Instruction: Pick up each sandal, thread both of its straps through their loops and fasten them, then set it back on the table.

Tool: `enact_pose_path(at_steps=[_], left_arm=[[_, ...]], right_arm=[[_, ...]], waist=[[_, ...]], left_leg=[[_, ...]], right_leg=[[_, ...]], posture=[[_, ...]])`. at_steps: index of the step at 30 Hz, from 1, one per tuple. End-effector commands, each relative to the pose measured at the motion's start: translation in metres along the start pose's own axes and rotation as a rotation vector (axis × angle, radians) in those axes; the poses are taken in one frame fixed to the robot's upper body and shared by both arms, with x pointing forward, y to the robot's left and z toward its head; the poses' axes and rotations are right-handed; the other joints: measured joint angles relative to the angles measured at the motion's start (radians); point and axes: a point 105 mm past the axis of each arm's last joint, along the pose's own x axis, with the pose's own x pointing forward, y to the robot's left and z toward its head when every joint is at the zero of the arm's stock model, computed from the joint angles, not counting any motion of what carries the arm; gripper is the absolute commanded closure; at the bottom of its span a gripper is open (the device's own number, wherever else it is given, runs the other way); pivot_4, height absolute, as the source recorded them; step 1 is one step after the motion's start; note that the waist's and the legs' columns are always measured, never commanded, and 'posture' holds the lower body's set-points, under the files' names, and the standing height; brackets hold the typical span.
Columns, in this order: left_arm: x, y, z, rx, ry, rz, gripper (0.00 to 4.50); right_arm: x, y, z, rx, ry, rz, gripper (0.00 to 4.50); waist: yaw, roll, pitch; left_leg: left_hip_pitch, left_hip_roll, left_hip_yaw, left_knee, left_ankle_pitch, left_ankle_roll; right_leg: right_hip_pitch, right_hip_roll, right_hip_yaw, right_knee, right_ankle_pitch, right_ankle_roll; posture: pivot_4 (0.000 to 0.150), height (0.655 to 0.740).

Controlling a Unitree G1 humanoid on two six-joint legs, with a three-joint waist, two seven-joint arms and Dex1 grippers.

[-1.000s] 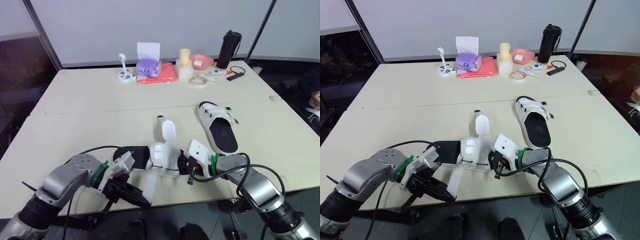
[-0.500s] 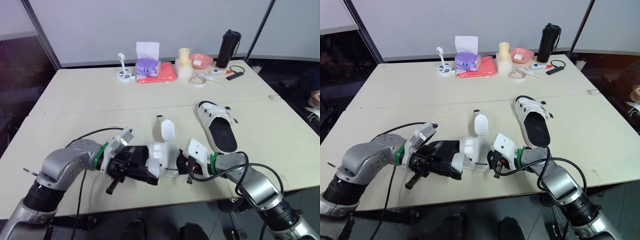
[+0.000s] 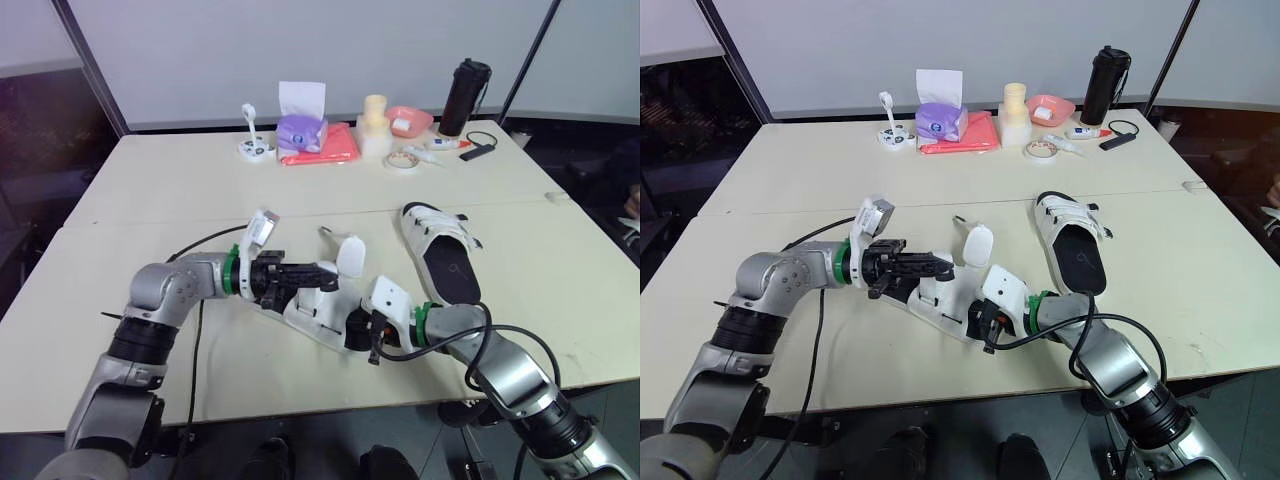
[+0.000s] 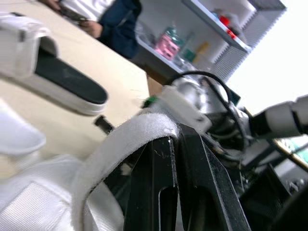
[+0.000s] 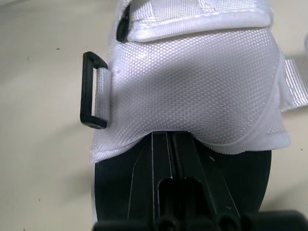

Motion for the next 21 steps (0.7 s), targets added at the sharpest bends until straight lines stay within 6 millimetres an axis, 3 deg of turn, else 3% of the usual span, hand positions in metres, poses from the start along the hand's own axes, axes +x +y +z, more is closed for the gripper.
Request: enact_pose_path(at_steps=[1,9,12,19,21], left_arm=[[0.002,0.006,0.010,0.013,-0.014,0.016,4.47],[0.004,0.016,-0.005,-0.092,-0.013,-0.026,4.47],[0.010,0.019,-0.006,-0.127,-0.025,-0.055,3.51],[0.022,0.033,-0.006,-0.169,-0.054,-0.042,0.06],[0.021,0.048,-0.006,-0.149,-0.072,0.038,0.06]], right_arm=[[0.002,0.004,-0.015,0.035,0.058,0.004,4.50],[0.000,0.005,-0.017,0.039,0.063,-0.002,4.50],[-0.001,0.006,-0.018,0.040,0.068,-0.004,4.50],[-0.002,0.006,-0.018,0.041,0.071,-0.007,4.50],[-0.002,0.007,-0.018,0.043,0.072,-0.009,4.50]], waist=[[-0.001,0.000,0.000],[0.000,0.000,0.000],[0.000,0.000,0.000],[0.000,0.000,0.000],[0.001,-0.001,0.000]], left_leg=[[0.000,0.000,0.000,0.000,0.000,0.000],[0.000,0.000,0.000,0.001,0.000,0.000],[0.000,-0.001,0.001,0.001,0.000,0.000],[0.000,-0.001,0.001,0.001,0.000,0.000],[0.000,-0.001,0.001,0.001,0.000,0.000]], right_leg=[[0.000,0.000,0.000,0.000,0.000,0.000],[0.000,0.000,-0.001,0.000,0.000,0.000],[0.000,0.000,-0.001,0.000,0.000,0.000],[0.001,0.000,-0.001,0.001,0.000,0.001],[0.001,0.000,-0.002,0.000,0.000,0.001]], posture=[[0.150,0.7344],[0.150,0.7344],[0.150,0.7344],[0.150,0.7344],[0.150,0.7344]])
